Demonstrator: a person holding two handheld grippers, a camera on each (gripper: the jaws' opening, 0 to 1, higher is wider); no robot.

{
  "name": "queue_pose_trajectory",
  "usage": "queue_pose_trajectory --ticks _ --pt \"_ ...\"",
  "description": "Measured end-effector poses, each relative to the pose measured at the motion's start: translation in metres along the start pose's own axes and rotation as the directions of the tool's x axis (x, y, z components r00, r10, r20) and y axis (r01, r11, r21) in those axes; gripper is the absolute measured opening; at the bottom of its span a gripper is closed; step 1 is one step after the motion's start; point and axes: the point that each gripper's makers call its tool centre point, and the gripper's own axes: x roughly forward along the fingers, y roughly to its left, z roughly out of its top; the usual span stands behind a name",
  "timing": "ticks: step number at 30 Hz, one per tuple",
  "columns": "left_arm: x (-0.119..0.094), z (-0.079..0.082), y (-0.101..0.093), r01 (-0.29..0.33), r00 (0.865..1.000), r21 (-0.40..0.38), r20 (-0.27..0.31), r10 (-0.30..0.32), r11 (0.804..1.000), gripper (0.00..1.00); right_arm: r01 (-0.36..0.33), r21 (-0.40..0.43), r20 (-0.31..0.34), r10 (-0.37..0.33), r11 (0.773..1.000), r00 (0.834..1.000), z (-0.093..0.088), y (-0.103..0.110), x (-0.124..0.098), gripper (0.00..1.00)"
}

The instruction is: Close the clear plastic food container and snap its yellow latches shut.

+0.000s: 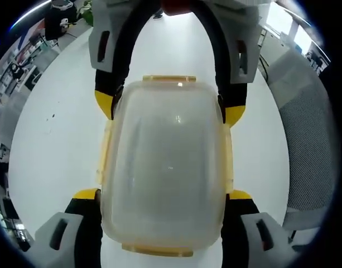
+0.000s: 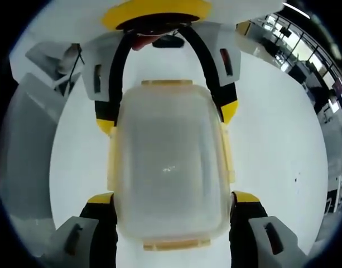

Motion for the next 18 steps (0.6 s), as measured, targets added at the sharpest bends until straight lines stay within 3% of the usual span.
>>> queue_pose_trajectory --ticks 18 --pt "0.0001 0.0009 0.0045 0.002 1.0 0.009 -0.01 -0.002 1.0 0.91 -0.022 -0.027 0.002 0.022 0.999 1.0 -0.0002 -0.0035 -0.0028 0.85"
